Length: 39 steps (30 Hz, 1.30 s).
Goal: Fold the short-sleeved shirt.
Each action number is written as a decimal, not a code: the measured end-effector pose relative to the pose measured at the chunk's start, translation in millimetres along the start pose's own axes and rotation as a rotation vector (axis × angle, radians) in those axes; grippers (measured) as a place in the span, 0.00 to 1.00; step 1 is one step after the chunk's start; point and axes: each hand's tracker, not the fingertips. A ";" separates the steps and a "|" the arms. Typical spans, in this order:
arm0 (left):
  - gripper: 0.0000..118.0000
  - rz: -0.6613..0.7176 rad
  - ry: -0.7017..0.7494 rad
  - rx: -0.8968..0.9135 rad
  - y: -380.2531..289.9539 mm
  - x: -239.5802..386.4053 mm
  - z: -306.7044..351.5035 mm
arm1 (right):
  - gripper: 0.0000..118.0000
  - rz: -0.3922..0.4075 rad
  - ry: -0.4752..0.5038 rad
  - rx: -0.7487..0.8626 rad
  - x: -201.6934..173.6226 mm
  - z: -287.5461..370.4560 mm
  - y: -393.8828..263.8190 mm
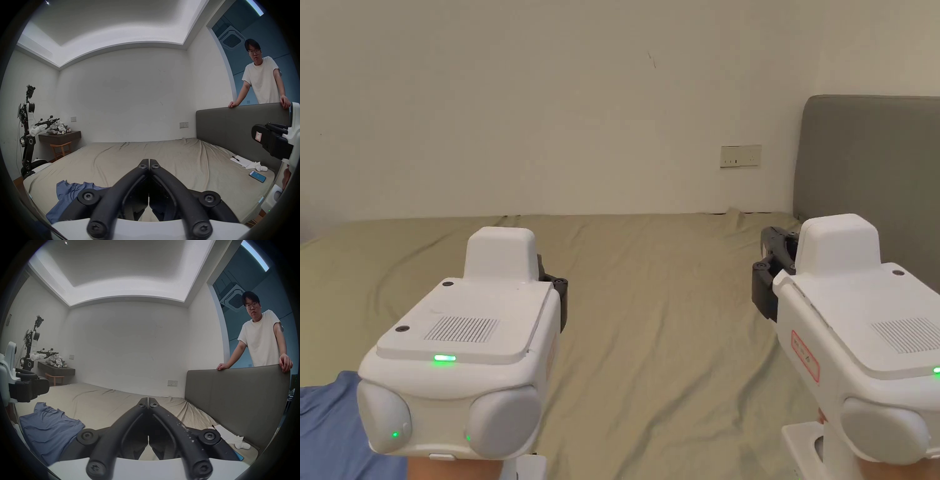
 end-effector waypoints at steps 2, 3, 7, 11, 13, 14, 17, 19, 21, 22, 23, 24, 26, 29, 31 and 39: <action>0.00 -0.005 0.012 -0.008 -3.8 -5.9 3.7 | 0.01 0.002 0.012 -0.004 -5.9 -1.1 -2.1; 0.00 -0.010 0.019 -0.014 -6.1 -9.3 5.5 | 0.01 -0.005 0.023 -0.004 -9.1 -2.1 -3.4; 0.00 -0.016 0.082 -0.040 -17.3 -31.5 18.0 | 0.01 -0.061 0.100 -0.021 -29.6 -8.8 -8.2; 0.00 -0.019 0.189 -0.057 -31.3 -62.3 38.0 | 0.01 -0.046 0.181 -0.011 -62.4 -12.8 -13.7; 0.00 -0.047 0.249 -0.084 -40.2 -79.6 48.2 | 0.01 -0.028 0.255 -0.010 -81.9 -15.7 -16.2; 0.00 -0.059 0.277 -0.104 -44.0 -87.3 52.8 | 0.01 -0.025 0.281 -0.009 -90.4 -17.1 -17.8; 0.00 -0.039 0.366 -0.108 -55.6 -111.8 67.7 | 0.01 -0.036 0.320 -0.006 -116.3 -20.4 -21.5; 0.00 -0.003 0.418 -0.127 -59.9 -128.1 74.4 | 0.01 -0.052 0.353 -0.009 -131.3 -24.6 -23.4; 0.00 0.018 0.429 -0.135 -62.7 -140.2 78.6 | 0.01 -0.063 0.388 -0.018 -143.4 -28.4 -25.2; 0.00 0.016 0.440 -0.148 -64.0 -144.5 79.3 | 0.01 -0.064 0.403 -0.020 -147.8 -30.1 -26.4; 0.00 0.006 0.449 -0.163 -65.7 -147.4 78.8 | 0.01 -0.064 0.414 -0.024 -151.3 -31.4 -27.7; 0.00 -0.001 0.454 -0.167 -67.9 -149.8 77.9 | 0.01 -0.064 0.421 -0.027 -154.5 -32.7 -29.0; 0.00 -0.011 0.441 -0.195 -71.7 -153.5 71.3 | 0.01 -0.067 0.429 -0.032 -157.3 -35.7 -33.0; 0.00 0.009 0.376 -0.258 -81.9 -158.3 49.7 | 0.01 -0.078 0.431 -0.054 -157.7 -42.8 -39.7; 0.10 0.048 0.312 -0.317 -89.6 -162.4 30.3 | 0.01 -0.080 0.432 -0.064 -156.1 -47.5 -46.2; 0.97 0.161 0.208 -0.533 -125.4 -167.7 -76.7 | 0.01 0.000 0.421 -0.081 -166.7 -86.7 -70.6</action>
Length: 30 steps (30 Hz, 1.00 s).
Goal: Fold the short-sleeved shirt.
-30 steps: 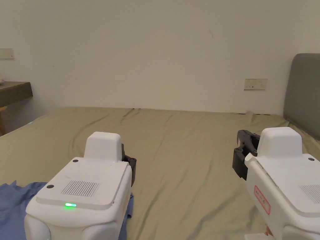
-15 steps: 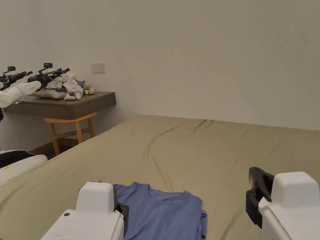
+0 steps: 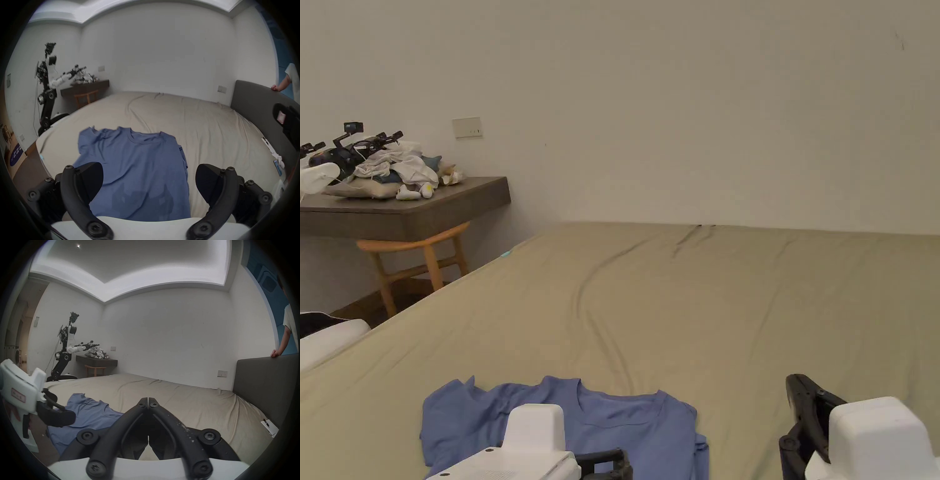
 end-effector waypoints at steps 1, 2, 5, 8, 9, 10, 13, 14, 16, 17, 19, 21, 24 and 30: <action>0.97 -0.026 -0.019 -0.017 4.2 4.6 -14.6 | 0.01 -0.006 0.007 -0.001 2.2 -8.8 -1.0; 0.97 -0.046 -0.032 -0.048 10.0 6.0 -28.9 | 0.01 -0.016 0.010 -0.004 4.2 -18.3 -0.9; 0.97 -0.127 -0.050 -0.174 19.1 20.2 -67.2 | 0.01 -0.029 0.004 -0.004 8.7 -43.1 0.5; 0.97 -0.154 -0.055 -0.237 24.3 29.4 -100.4 | 0.01 -0.038 0.007 0.005 14.4 -62.2 -0.2; 0.97 -0.161 -0.067 -0.241 25.3 32.9 -112.9 | 0.01 -0.040 0.008 0.008 15.8 -67.9 -2.1; 0.97 -0.165 -0.066 -0.270 25.0 35.2 -125.1 | 0.01 -0.040 0.008 0.009 17.0 -73.1 -4.4; 0.97 -0.202 -0.083 -0.369 19.7 45.9 -160.5 | 0.01 -0.040 0.015 -0.004 21.6 -86.6 -14.7; 0.97 -0.214 -0.088 -0.391 16.6 48.7 -169.5 | 0.01 -0.038 0.020 -0.010 23.5 -90.3 -18.6; 0.97 -0.230 -0.064 -0.419 8.4 54.3 -191.9 | 0.01 -0.041 0.028 -0.027 27.4 -97.7 -28.1; 0.97 -0.239 -0.059 -0.434 4.5 55.4 -202.7 | 0.01 -0.043 0.030 -0.037 29.6 -100.2 -32.2; 0.96 -0.255 -0.030 -0.454 -3.5 57.7 -218.0 | 0.01 -0.041 0.031 -0.048 32.8 -102.8 -39.1; 0.94 -0.222 -0.064 -0.446 -8.5 54.3 -226.7 | 0.01 -0.038 0.027 -0.062 37.0 -104.3 -44.4; 0.64 -0.072 -0.191 -0.445 -1.2 44.4 -213.6 | 0.01 -0.033 0.026 -0.074 42.2 -103.1 -48.7; 0.09 -0.140 -0.117 -0.445 17.7 38.6 -192.7 | 0.01 -0.087 0.013 -0.069 46.9 -93.4 -43.1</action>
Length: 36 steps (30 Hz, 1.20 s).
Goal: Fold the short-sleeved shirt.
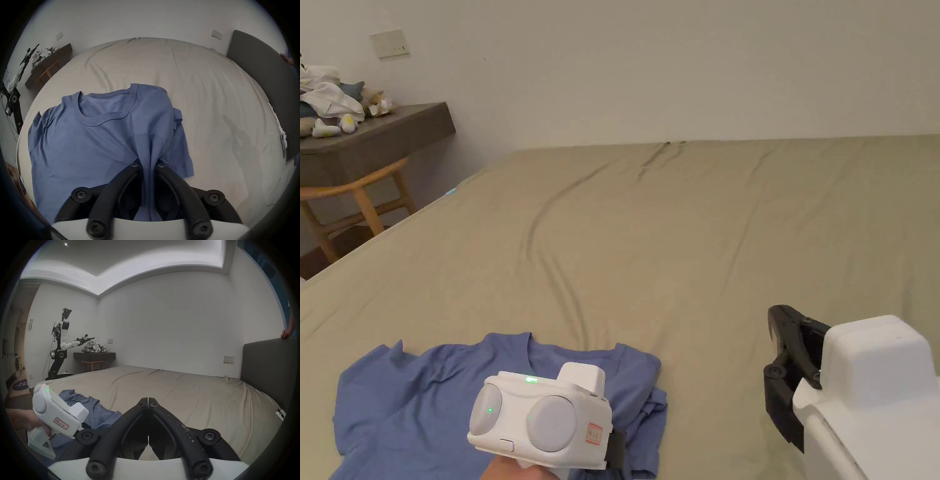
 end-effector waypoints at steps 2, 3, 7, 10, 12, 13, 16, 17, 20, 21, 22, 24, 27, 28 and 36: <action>0.09 0.018 0.019 0.012 4.8 3.7 8.5 | 0.01 0.018 -0.006 -0.004 0.5 4.9 3.4; 0.09 0.016 0.039 0.020 6.7 8.9 14.1 | 0.01 0.031 -0.007 -0.006 2.9 8.3 5.0; 0.09 -0.131 0.119 0.038 13.0 43.6 28.4 | 0.01 0.010 -0.065 0.004 16.2 23.6 10.9; 0.09 -0.068 -0.029 0.039 20.1 63.8 37.5 | 0.01 -0.026 -0.088 -0.002 32.7 34.5 13.2; 0.09 -0.052 -0.083 0.040 28.5 78.5 38.2 | 0.01 -0.013 -0.126 -0.004 43.8 42.7 13.1; 0.09 -0.074 -0.067 0.044 32.4 90.8 38.2 | 0.01 -0.001 -0.149 -0.006 50.2 46.4 12.6; 0.09 -0.179 -0.050 0.091 48.2 135.0 42.2 | 0.01 0.009 -0.180 -0.007 70.5 62.0 12.4; 0.09 -0.164 -0.081 0.092 55.9 148.8 42.2 | 0.01 0.001 -0.195 -0.008 78.4 68.0 12.2; 0.09 -0.181 -0.237 0.113 79.1 200.3 41.8 | 0.01 -0.012 -0.236 -0.015 101.3 83.8 9.1; 0.09 -0.219 -0.262 0.107 85.4 225.9 41.2 | 0.01 -0.007 -0.257 -0.021 109.3 88.6 7.8; 0.09 -0.262 -0.266 0.115 88.2 249.2 39.6 | 0.01 0.002 -0.282 -0.029 115.6 92.6 6.5; 0.09 -0.359 -0.238 0.132 91.5 304.9 33.1 | 0.01 0.019 -0.347 -0.055 130.0 101.9 4.1; 0.09 -0.400 -0.321 0.141 88.6 369.8 25.1 | 0.01 0.009 -0.381 -0.061 154.1 119.2 0.4; 0.09 -0.389 -0.369 0.133 86.8 386.3 23.0 | 0.01 0.005 -0.399 -0.065 162.5 124.7 -0.9; 0.09 -0.500 -0.325 0.108 46.4 470.4 -20.9 | 0.01 -0.013 -0.535 -0.123 217.6 154.4 -14.8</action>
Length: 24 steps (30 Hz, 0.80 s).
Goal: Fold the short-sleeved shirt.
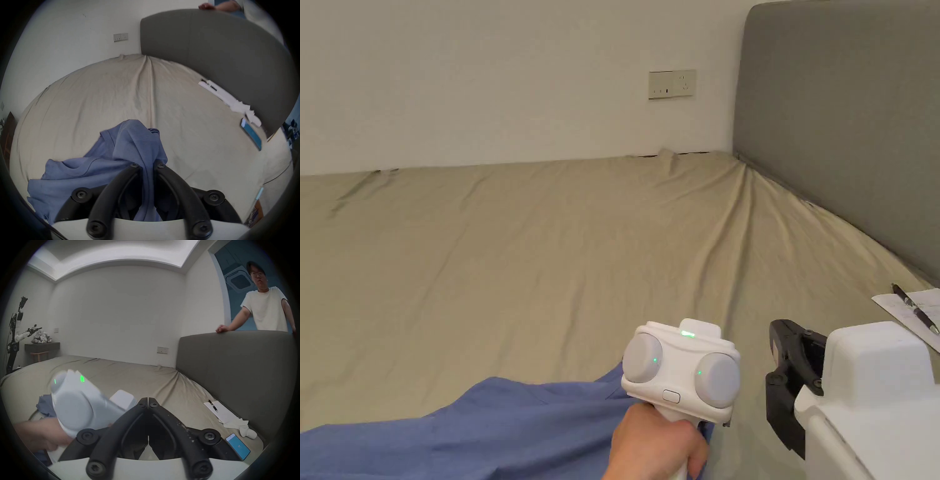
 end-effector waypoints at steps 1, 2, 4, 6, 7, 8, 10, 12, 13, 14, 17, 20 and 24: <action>0.09 0.023 0.004 -0.011 -4.0 -2.2 -6.1 | 0.01 -0.006 0.001 -0.003 2.4 -1.6 -0.9; 0.09 0.056 0.010 -0.016 -7.4 -3.8 -9.4 | 0.01 -0.007 0.001 -0.006 3.2 -3.2 -1.5; 0.09 0.071 0.005 -0.011 -11.1 -8.5 -10.5 | 0.01 0.002 -0.004 -0.012 2.5 -6.9 -2.4; 0.09 0.088 0.019 0.004 -10.2 -11.3 -7.6 | 0.01 0.000 0.002 -0.010 2.2 -9.9 -3.5; 0.09 0.093 0.028 0.008 -9.0 -11.8 -6.0 | 0.01 -0.016 0.016 -0.008 2.2 -10.4 -3.6; 0.09 0.082 0.033 0.012 -7.4 -12.8 -4.4 | 0.01 -0.029 0.032 -0.008 2.2 -10.8 -3.8; 0.09 0.072 0.039 0.023 -5.8 -13.6 -2.8 | 0.01 -0.031 0.034 -0.008 1.3 -11.3 -3.8; 0.33 0.131 -0.012 0.051 -5.7 -19.9 -0.8 | 0.01 -0.025 0.033 -0.007 0.4 -10.5 -4.2; 0.65 0.135 -0.029 0.029 -4.8 -21.3 -0.5 | 0.01 -0.022 0.039 -0.007 0.8 -10.2 -4.9; 1.00 0.146 -0.066 0.016 -6.0 -22.1 3.5 | 0.01 -0.018 0.048 -0.005 1.5 -8.9 -5.0; 0.95 0.167 -0.141 0.084 -2.7 -28.5 29.6 | 0.01 0.002 0.034 0.003 1.6 -6.5 -4.1; 0.95 0.176 -0.135 0.113 -1.1 -29.2 52.4 | 0.01 -0.003 0.033 0.008 3.6 0.0 -0.7; 0.56 0.229 -0.120 0.300 -20.3 -47.1 113.3 | 0.01 -0.012 0.031 0.031 0.6 15.0 8.7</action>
